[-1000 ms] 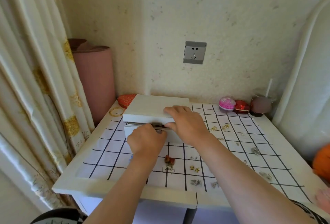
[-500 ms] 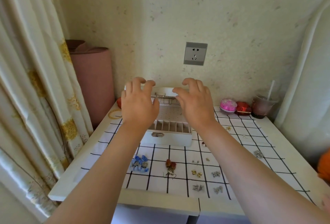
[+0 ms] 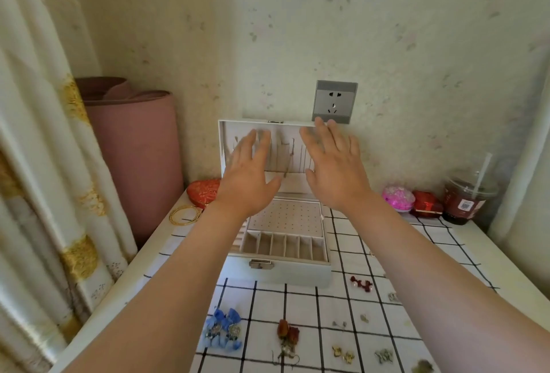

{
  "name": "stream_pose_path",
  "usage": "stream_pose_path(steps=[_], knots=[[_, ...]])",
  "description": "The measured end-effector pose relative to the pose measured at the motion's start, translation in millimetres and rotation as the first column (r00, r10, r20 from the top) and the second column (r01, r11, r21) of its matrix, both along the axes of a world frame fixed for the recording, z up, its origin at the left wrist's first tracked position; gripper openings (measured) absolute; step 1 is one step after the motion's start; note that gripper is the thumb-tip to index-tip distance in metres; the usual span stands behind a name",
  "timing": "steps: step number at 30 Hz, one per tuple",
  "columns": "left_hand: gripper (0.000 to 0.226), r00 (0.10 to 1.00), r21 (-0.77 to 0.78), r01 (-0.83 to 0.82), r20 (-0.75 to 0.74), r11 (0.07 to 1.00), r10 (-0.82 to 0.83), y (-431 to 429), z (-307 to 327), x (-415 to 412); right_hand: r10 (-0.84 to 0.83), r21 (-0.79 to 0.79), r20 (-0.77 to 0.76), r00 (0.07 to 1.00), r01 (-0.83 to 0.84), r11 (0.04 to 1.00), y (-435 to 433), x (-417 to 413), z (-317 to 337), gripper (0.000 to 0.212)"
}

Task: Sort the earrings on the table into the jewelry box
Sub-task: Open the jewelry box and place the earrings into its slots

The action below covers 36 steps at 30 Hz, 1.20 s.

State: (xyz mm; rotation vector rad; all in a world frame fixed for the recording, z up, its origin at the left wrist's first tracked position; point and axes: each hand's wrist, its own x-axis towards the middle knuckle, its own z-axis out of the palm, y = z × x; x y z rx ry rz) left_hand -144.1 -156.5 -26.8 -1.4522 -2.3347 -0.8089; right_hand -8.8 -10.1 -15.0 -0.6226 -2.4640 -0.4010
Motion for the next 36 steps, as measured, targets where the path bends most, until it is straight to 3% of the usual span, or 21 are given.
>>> stream_pose_path(steps=[4, 7, 14, 18, 22, 26, 30, 33, 36], knots=[[0.085, 0.994, -0.136, 0.073, 0.093, 0.988, -0.061, 13, -12, 4, 0.024, -0.094, 0.087, 0.996, -0.016, 0.995, 15, -10, -7, 0.082], [0.082, 0.991, -0.115, 0.100, 0.105, 0.988, -0.088, 17, -13, 8, 0.053, -0.161, 0.073, 0.996, -0.041, 0.986, 15, -11, -8, 0.078], [0.066, 0.991, 0.002, 0.123, 0.057, 0.992, -0.123, -17, -10, 25, 0.142, -0.103, -0.042, 0.989, -0.146, 0.984, -16, 15, 3, 0.050], [0.047, 0.991, 0.035, 0.124, 0.052, 0.992, -0.126, -57, -12, 44, 0.250, -0.241, -0.042, 0.967, -0.252, 0.937, -52, 32, 2, 0.035], [0.029, 0.986, -0.033, 0.137, 0.100, 0.990, -0.133, -89, -17, 62, 0.314, -0.402, -0.005, 0.949, -0.290, 0.869, -87, 53, -9, 0.025], [0.014, 0.971, -0.139, 0.172, 0.189, 0.975, -0.144, -115, -28, 80, 0.358, -0.529, 0.157, 0.920, -0.228, 0.818, -119, 70, -15, 0.018], [0.016, 0.957, -0.320, 0.253, 0.224, 0.913, -0.187, -125, -36, 97, 0.398, -0.662, 0.382, 0.834, -0.054, 0.748, -142, 87, -15, 0.018], [0.026, 0.948, -0.448, 0.302, 0.235, 0.842, -0.215, -126, -44, 108, 0.379, -0.661, 0.523, 0.763, 0.083, 0.746, -150, 93, -22, 0.030], [0.024, 0.942, -0.477, 0.323, 0.248, 0.817, -0.228, -125, -52, 113, 0.376, -0.668, 0.559, 0.739, 0.133, 0.732, -151, 92, -29, 0.031]])
